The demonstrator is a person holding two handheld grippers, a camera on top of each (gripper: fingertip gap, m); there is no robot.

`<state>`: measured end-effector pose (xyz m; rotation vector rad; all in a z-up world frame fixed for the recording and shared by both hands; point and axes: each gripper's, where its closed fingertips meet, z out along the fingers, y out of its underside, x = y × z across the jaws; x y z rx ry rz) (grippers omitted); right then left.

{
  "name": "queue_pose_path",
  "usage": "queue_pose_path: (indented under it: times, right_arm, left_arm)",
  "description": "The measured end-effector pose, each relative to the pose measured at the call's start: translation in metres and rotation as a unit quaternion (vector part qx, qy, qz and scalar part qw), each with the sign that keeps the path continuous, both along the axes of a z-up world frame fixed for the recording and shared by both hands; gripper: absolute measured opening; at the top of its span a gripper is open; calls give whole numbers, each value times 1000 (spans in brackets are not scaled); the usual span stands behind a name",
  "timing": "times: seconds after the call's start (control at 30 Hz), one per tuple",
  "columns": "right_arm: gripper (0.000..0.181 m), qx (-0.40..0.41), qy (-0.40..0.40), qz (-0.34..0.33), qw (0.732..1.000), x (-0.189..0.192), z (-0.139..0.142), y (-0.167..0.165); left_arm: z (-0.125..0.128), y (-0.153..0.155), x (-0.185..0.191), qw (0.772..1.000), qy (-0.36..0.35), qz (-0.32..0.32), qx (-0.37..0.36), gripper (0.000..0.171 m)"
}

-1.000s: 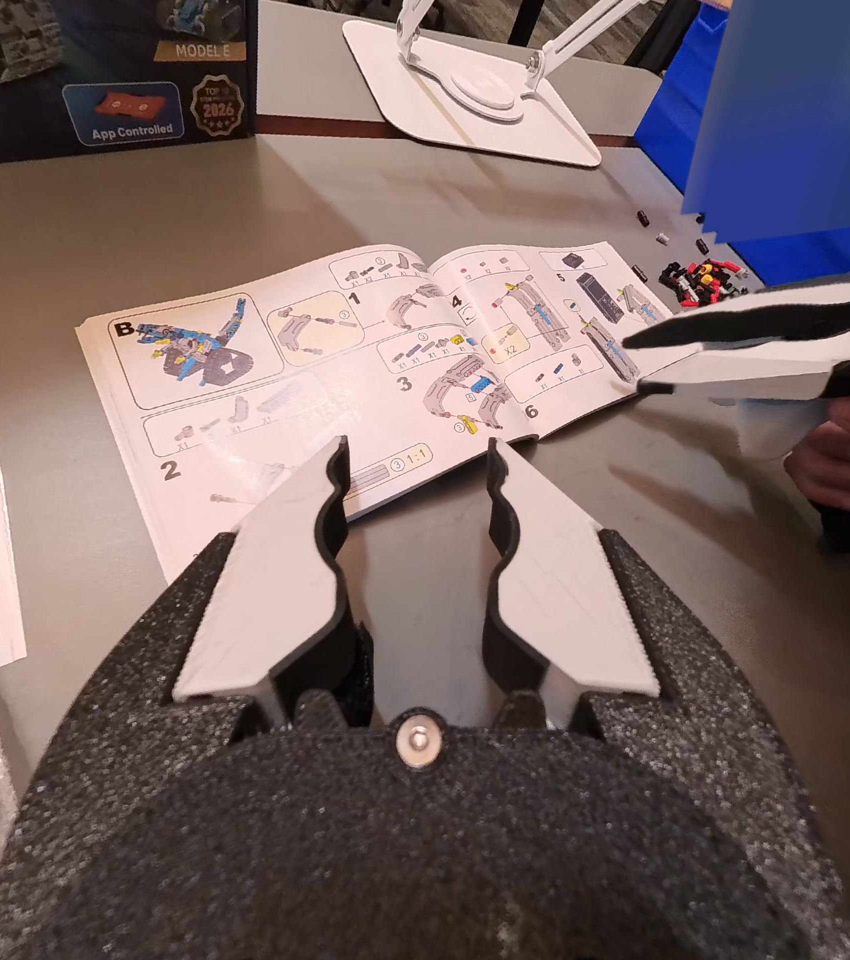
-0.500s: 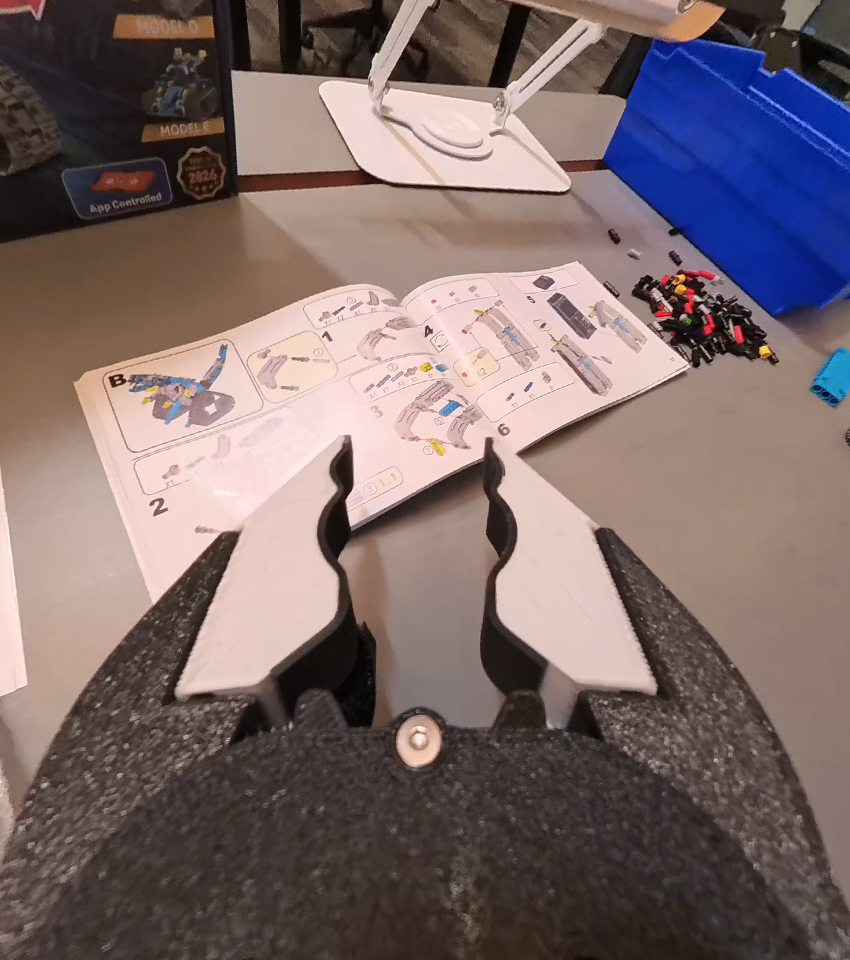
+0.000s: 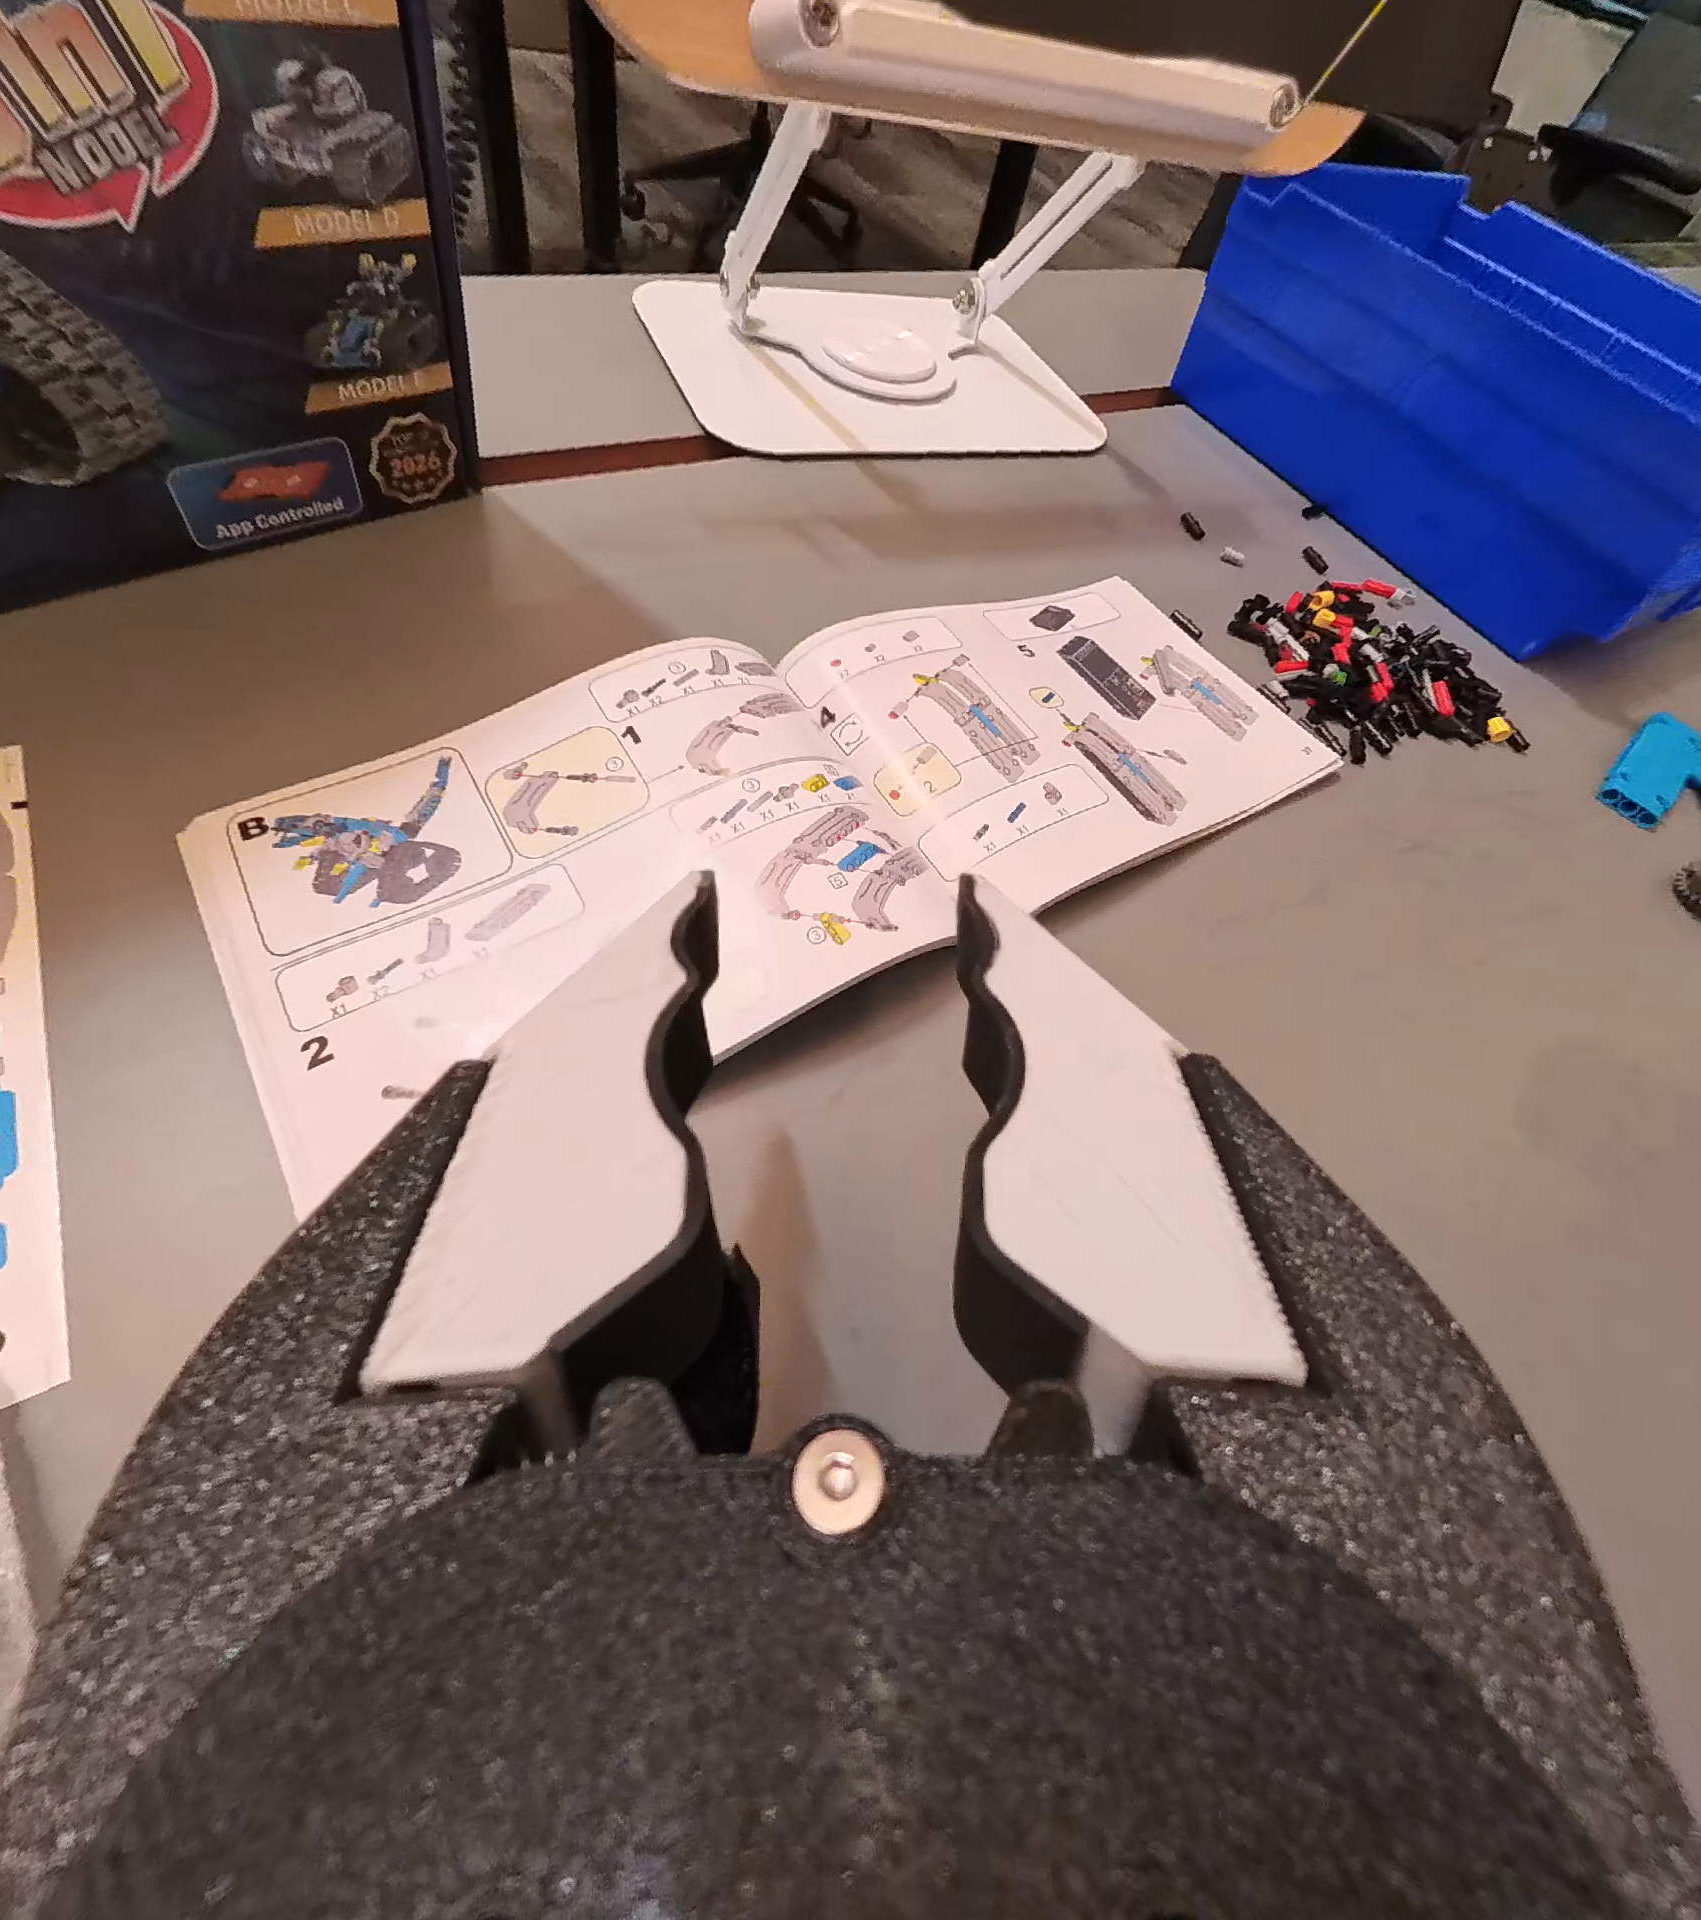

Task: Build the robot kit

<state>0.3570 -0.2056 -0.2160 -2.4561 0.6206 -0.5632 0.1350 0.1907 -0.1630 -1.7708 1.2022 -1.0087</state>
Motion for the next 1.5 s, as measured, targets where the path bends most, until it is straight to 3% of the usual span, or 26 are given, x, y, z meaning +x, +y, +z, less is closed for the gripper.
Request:
queue_pose_path:
  times: [0.1,0.2,0.3,0.37,0.4,0.43,0.5,0.53,0.6,0.67,0.77,0.9,1.0,1.07,1.13,1.2,1.23,1.3,1.37,1.4,1.43,1.5]
  right_arm:
    - [8,25,-34,-4,999,-1,27,-7]
    - [8,96,-15,-1,995,-15,59,-6]
    - [8,255,59,13,965,-37,101,10]
    - [8,395,198,66,895,-71,130,36]
    - [8,451,277,104,842,-91,145,50]
    - [8,485,339,139,794,-108,156,62]
    - [8,507,428,188,724,-135,165,90]
    - [8,508,470,223,687,-154,171,106]
    - [8,508,561,296,583,-195,191,132]
    - [8,490,620,343,508,-226,202,154]
    - [8,464,654,381,460,-250,203,182]
    - [8,451,677,389,432,-257,194,207]
    - [9,447,674,385,445,-258,174,216]
    - [14,446,664,359,481,-251,156,221]
    - [34,431,619,330,567,-234,133,221]
    - [33,426,530,303,668,-200,115,209]
    - [32,431,493,289,698,-180,115,197]
    - [34,416,409,226,780,-127,107,163]
    - [35,352,258,129,890,-55,84,110]
    - [32,317,175,65,930,-16,76,77]
    - [34,279,113,-5,954,18,67,44]
    - [37,235,95,-78,964,44,49,6]
  left_arm:
    - [0,1,-1,1000,2,4,13,44]
    - [1,-5,1,1000,-2,-5,6,44]
    - [10,-24,7,998,-29,-53,-4,45]
    - [21,-60,11,987,-61,-145,-46,47]
    - [28,-85,10,970,-82,-207,-96,48]
    - [40,-112,5,939,-106,-277,-171,51]
    - [67,-151,-12,861,-138,-389,-299,56]
    - [75,-160,-19,839,-147,-417,-317,56]
    - [85,-166,-27,824,-166,-440,-314,56]
    - [99,-169,-39,787,-189,-470,-353,57]
    - [120,-167,-56,730,-225,-504,-404,54]
    - [123,-158,-60,711,-232,-503,-433,39]
    - [114,-150,-54,727,-225,-481,-436,6]
    - [94,-145,-44,750,-182,-455,-444,6]
    - [69,-133,-32,773,-138,-413,-461,7]
    - [41,-115,-20,810,-94,-351,-460,6]
    - [25,-106,-16,833,-68,-322,-445,6]
    - [-2,-94,-12,873,-17,-279,-399,7]
    - [-9,-91,-11,886,-4,-264,-381,7]
    - [-9,-90,-10,887,-5,-259,-383,7]
    - [-12,-88,-10,886,-1,-252,-389,7]
    - [-23,-82,-9,890,17,-230,-394,7]
